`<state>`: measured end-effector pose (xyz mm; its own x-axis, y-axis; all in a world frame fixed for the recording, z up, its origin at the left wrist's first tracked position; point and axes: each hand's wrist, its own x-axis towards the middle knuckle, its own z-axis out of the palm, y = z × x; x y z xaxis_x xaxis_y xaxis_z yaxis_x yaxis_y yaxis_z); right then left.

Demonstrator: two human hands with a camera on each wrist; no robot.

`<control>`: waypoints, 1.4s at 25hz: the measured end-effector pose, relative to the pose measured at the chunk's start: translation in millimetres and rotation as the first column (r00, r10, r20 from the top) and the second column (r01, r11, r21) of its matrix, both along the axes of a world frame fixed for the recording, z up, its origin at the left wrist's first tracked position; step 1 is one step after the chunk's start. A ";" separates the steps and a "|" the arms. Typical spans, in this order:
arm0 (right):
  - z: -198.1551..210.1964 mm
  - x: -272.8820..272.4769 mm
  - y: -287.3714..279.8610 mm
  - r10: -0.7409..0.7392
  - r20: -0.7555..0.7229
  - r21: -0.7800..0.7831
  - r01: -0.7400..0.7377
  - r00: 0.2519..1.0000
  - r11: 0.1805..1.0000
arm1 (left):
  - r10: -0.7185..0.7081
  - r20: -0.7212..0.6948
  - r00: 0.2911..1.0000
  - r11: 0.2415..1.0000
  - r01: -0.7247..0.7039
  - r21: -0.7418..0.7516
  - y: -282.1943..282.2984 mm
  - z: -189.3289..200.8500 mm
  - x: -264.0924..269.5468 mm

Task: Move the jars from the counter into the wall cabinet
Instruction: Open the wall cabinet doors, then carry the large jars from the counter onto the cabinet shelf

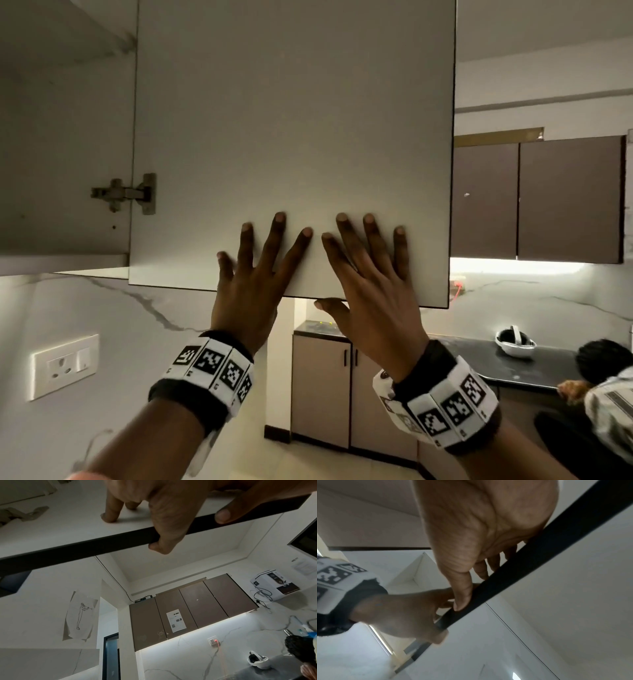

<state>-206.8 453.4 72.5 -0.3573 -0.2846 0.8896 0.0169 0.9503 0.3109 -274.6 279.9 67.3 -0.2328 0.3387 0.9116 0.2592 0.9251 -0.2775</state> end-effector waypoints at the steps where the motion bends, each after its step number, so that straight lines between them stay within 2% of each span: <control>1: -2.1 -7.1 5.6 0.000 -0.006 0.000 0.000 1.000 1.000 | 0.019 -0.003 1.000 1.000 -0.019 -0.005 3.0 0.0 -3.5; 12: -28.9 -68.5 38.1 0.023 -0.053 -0.089 -0.028 0.998 0.996 | 0.183 0.012 0.983 0.982 -0.183 -0.042 18.9 -1.2 -32.3; 16: -32.2 -76.7 36.1 0.041 -0.091 -0.102 -0.050 0.995 0.994 | 0.179 -0.010 0.984 0.983 -0.179 -0.029 19.9 -3.3 -31.1; 19: -34.8 -76.4 32.3 0.056 -0.096 -0.118 -0.067 0.994 0.991 | 0.198 0.037 0.980 0.980 -0.197 -0.020 23.2 -2.2 -23.4; 23: -45.7 -70.3 23.6 0.106 -0.052 -0.172 -0.114 0.993 0.979 | 0.150 0.159 0.976 0.983 -0.164 0.078 23.1 -12.2 -10.2; 26: -62.4 -61.8 12.0 0.185 0.032 -0.211 -0.174 0.982 0.962 | 0.085 0.234 0.969 0.972 -0.132 0.195 14.7 -43.0 11.0; 29: -93.3 -46.4 -10.6 0.346 0.110 -0.331 -0.294 0.932 0.897 | -0.013 0.282 0.959 0.950 -0.076 0.302 0.5 -92.5 47.7; 31: -126.6 -30.8 -31.1 0.494 0.142 -0.430 -0.396 0.858 0.812 | -0.060 0.364 0.929 0.926 -0.085 0.369 -13.3 -130.4 80.1; 33: -172.5 -11.6 -56.1 0.643 0.167 -0.519 -0.488 0.747 0.702 | -0.091 0.455 0.886 0.888 -0.134 0.440 -33.6 -169.7 111.3; 35: -217.6 10.7 -83.7 0.775 0.191 -0.634 -0.527 0.602 0.566 | -0.121 0.507 0.853 0.835 -0.188 0.517 -57.7 -204.4 138.8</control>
<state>-196.1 369.7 -145.1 -0.5982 -0.1882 0.7790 -0.6774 0.6380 -0.3661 -135.8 222.2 -137.1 -0.7058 -0.1777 0.6858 0.1820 0.8901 0.4179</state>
